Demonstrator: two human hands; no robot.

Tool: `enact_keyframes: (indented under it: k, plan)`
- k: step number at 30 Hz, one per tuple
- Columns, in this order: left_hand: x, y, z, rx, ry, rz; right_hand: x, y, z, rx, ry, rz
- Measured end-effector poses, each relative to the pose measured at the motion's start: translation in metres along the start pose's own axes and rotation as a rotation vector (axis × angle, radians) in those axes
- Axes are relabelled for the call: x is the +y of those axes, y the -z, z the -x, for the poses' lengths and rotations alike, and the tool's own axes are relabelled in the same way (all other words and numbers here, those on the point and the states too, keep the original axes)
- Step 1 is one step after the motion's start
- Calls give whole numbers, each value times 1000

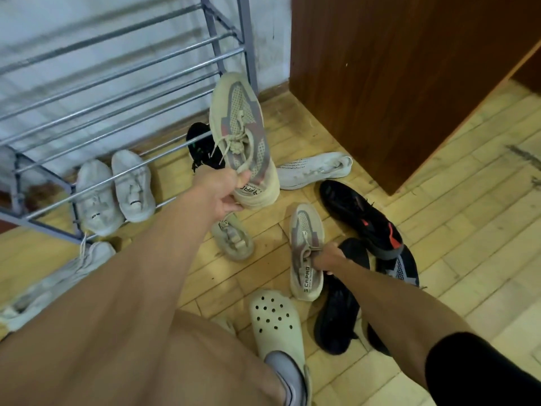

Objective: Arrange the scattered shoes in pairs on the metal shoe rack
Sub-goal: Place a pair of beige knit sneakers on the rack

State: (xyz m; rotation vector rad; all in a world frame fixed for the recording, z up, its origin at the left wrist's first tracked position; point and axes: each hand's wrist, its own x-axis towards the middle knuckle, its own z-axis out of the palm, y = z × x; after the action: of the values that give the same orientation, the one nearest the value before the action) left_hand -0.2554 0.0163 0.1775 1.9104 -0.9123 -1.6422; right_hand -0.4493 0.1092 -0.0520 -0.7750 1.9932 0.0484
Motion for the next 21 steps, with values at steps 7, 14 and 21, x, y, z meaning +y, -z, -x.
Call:
enact_keyframes:
  k: [7, 14, 21]
  plan:
    - [-7, 13, 11, -4, -9, 17, -6, 15, 12, -68, -1, -71]
    - [-15, 28, 32, 18, -2, 34, 6, 32, 35, -354, -229, -421]
    - [-20, 31, 47, 16, -13, 41, 25, 25, 56, -361, -190, -247]
